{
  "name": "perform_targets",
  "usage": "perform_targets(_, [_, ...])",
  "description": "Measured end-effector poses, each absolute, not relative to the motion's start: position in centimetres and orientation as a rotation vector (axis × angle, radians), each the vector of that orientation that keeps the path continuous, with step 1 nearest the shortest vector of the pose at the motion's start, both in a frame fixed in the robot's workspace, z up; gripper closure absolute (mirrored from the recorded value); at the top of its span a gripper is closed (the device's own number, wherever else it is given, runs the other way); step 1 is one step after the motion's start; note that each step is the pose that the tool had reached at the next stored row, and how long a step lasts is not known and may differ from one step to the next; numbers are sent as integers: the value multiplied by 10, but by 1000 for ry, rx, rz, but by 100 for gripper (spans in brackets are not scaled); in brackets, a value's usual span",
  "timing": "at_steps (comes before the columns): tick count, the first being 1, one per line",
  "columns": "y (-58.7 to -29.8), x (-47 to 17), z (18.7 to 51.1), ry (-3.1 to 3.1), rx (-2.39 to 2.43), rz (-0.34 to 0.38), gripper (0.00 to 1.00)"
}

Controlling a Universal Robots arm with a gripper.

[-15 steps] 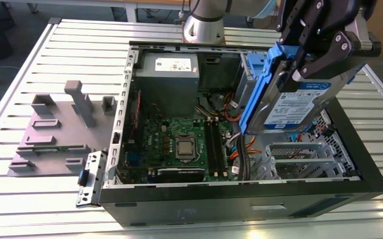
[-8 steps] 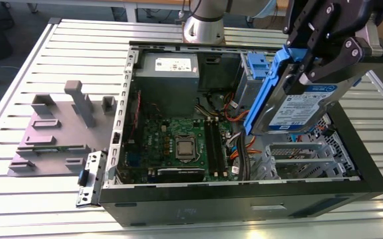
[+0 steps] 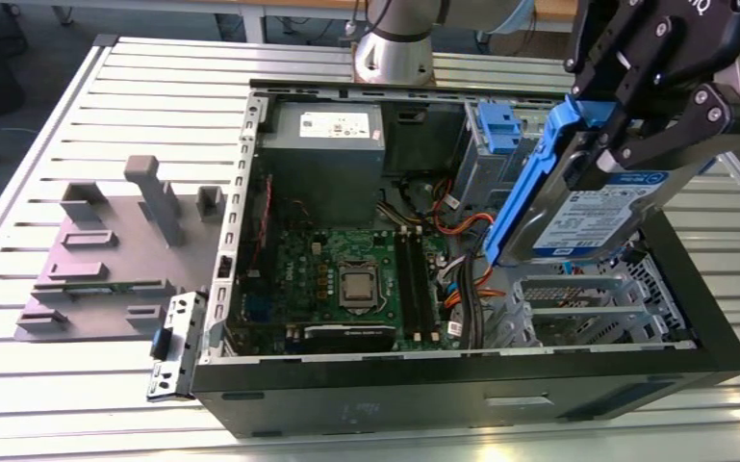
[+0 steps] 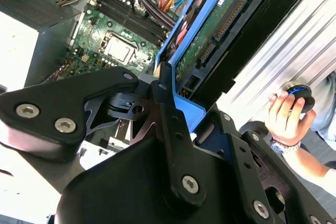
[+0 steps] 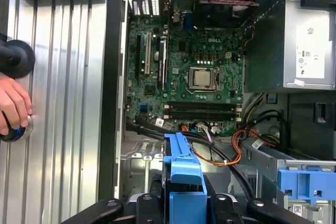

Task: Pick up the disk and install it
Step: 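Pick up the disk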

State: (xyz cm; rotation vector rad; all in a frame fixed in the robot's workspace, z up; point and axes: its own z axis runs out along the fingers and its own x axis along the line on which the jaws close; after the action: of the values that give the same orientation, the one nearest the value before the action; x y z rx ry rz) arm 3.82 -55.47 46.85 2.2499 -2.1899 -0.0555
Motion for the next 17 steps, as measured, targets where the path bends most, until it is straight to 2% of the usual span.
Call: perform_targets(17, [-565, 62, 466, -2188, 2248, -59, 63])
